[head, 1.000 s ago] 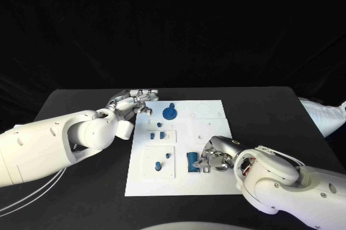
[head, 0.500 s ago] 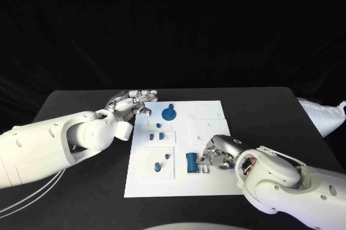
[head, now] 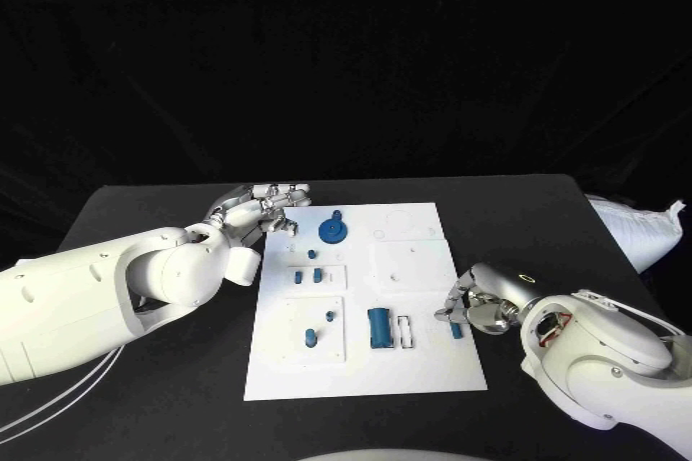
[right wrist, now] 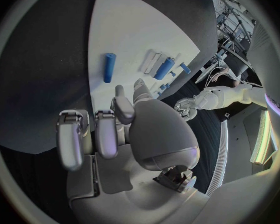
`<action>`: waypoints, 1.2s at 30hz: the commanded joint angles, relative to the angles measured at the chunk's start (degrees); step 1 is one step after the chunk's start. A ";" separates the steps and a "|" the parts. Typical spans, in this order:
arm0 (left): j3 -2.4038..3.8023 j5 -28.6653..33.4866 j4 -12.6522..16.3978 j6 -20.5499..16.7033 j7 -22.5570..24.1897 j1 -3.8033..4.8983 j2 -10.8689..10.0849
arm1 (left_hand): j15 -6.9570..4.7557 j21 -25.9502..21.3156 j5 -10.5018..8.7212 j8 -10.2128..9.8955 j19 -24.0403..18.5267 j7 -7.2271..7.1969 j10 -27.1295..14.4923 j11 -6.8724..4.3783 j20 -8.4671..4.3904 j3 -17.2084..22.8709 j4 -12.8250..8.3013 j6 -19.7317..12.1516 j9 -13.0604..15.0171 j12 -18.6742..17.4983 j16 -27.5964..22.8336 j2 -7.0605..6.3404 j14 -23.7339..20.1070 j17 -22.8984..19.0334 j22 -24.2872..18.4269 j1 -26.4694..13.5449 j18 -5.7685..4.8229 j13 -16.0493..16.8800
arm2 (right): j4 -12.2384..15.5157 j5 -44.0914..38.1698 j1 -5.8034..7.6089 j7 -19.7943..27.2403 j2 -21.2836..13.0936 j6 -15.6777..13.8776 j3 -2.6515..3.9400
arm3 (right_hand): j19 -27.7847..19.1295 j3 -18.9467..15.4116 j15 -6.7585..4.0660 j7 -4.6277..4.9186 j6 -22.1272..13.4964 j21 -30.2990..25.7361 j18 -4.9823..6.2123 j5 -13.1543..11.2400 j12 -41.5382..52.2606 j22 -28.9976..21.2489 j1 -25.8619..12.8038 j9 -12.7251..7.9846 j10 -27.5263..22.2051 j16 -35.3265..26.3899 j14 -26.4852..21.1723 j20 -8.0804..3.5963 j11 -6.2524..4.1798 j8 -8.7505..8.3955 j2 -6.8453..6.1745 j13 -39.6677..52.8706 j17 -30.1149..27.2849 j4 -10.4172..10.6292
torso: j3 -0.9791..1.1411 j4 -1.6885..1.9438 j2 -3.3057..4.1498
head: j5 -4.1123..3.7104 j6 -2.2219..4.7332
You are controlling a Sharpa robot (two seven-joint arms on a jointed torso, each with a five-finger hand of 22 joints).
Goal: Assemble the parts on the task board
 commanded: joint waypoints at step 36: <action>0.02 0.16 0.12 1.07 0.23 -0.01 0.04 | 0.16 -0.25 0.13 0.34 -0.27 -0.04 -0.50 -0.03 0.30 -0.25 0.01 -0.37 -0.02 0.17 0.02 0.72 -0.38 -0.06 -0.07 -0.05 0.77 0.08 | -3.06 -10.51 -1.77 -3.46 2.15 12.60 -0.31 | 2.07 -0.53 0.17 -0.74 3.00 0.02 -0.69 -0.88 -0.19 10.41 1.44 -0.79 0.39 0.02 3.73 0.26 -0.24 -1.28 -1.28 0.45 1.75 1.29 | 0.02 0.12 0.00 | 0.10 -0.30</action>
